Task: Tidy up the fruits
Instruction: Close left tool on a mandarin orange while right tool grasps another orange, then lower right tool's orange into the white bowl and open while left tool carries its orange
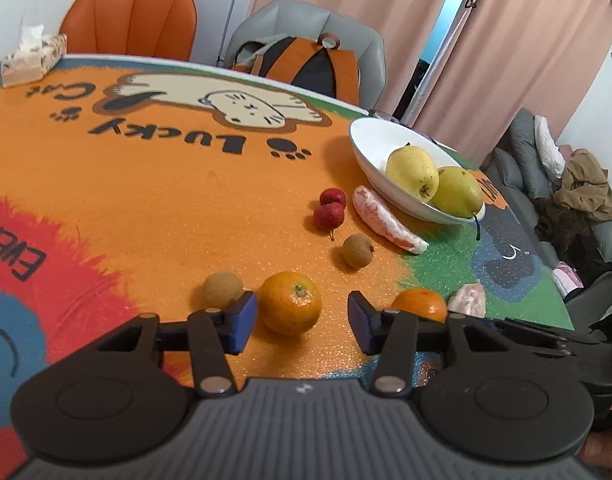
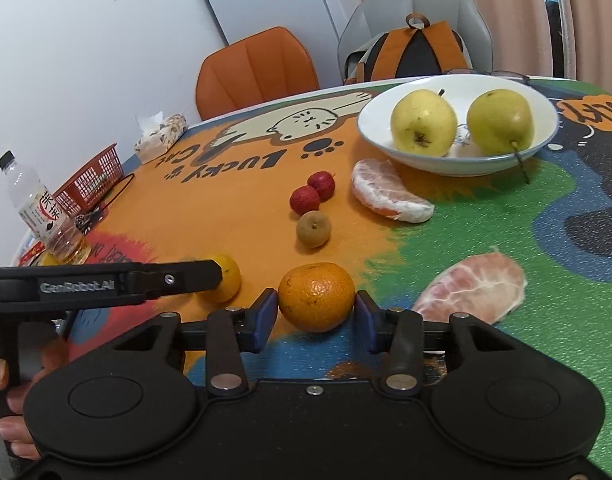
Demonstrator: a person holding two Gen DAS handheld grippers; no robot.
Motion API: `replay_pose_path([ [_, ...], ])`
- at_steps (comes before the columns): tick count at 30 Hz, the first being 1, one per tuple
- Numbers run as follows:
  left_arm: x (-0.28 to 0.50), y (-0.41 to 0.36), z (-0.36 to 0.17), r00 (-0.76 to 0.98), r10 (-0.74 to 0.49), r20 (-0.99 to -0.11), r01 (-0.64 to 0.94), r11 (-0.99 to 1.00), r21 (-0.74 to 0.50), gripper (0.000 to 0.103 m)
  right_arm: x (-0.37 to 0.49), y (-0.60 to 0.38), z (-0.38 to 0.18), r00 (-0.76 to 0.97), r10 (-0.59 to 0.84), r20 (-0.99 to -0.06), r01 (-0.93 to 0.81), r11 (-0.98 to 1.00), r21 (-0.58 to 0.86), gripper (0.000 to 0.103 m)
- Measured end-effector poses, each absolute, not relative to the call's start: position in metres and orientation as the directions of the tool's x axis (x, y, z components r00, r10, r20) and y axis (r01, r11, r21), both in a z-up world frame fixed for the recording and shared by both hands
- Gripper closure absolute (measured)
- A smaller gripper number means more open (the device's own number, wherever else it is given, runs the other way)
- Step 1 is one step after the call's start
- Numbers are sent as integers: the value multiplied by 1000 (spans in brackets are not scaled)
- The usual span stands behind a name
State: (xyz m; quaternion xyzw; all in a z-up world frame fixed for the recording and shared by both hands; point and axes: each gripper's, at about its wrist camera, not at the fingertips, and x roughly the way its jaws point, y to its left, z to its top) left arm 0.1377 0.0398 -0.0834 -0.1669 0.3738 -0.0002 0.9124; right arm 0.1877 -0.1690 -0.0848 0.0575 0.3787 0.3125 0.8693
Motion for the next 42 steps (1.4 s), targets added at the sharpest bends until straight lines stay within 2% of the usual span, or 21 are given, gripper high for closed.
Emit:
replay_pose_path([
  [4,144,37,-88,716,-103,-691,-134,951,-280,54,191,-178,-81,535,583,-612,-487,804,340,60],
  [7,149,35,-93,712,-83,-697,-144,955,-261,65,193,-184,-76,551,579,-601,-480,809,340,60],
  [9,149,37,-94,718,-81,-692,-151,952,-267,66,197,-189,-73,564,574,-594,-470,814,340,60],
  [42,189,21,-40,776,-128,-617,-93,945,-313,66,245,-219,-33,654,516,-553,-407,857,317,60],
])
